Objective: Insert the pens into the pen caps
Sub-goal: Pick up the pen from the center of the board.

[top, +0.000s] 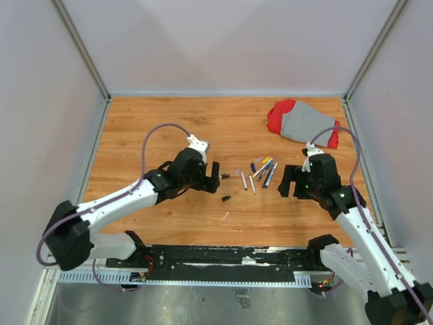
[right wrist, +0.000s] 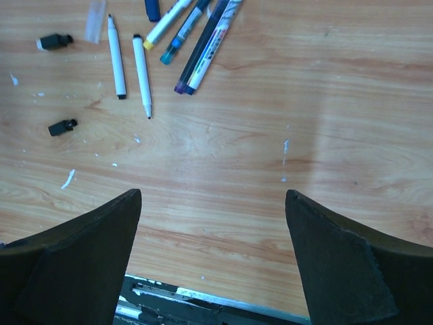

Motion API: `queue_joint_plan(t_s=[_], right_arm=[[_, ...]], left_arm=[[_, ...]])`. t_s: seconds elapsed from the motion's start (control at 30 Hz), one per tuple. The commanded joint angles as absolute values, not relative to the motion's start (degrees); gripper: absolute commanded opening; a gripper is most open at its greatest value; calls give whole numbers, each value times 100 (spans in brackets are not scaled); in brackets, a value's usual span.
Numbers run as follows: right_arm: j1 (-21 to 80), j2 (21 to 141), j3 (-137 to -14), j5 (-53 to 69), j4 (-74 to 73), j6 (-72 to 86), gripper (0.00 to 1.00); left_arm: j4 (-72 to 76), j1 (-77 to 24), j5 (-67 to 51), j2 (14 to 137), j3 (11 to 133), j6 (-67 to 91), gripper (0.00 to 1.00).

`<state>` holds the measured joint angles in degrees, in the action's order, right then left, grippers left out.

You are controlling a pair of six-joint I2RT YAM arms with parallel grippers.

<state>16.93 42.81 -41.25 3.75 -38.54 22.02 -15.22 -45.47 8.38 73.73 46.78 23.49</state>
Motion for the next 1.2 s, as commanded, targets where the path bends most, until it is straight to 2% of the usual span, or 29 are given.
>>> queue_joint_plan(t_s=[0.0,0.33,0.6,0.87,1.17], right_arm=[[2126,4876,-4244,461,-3557,2045,86],[3328,6709,-4994,-9,-2815,2210,63],[3755,8245,-5978,-213,-2713,2127,57],[3927,9280,-6466,-150,-2668,2090,48],[4007,9951,-6677,-182,-2586,2111,44]], left_arm=[[-1872,-4553,1179,6309,4562,2245,100],[-3512,-4377,2028,4587,5132,2242,100],[-3455,-4377,2327,3791,4889,2149,100],[-3385,-4374,2275,4108,4847,2112,100],[-3342,-4377,2308,4050,4816,2101,100]])
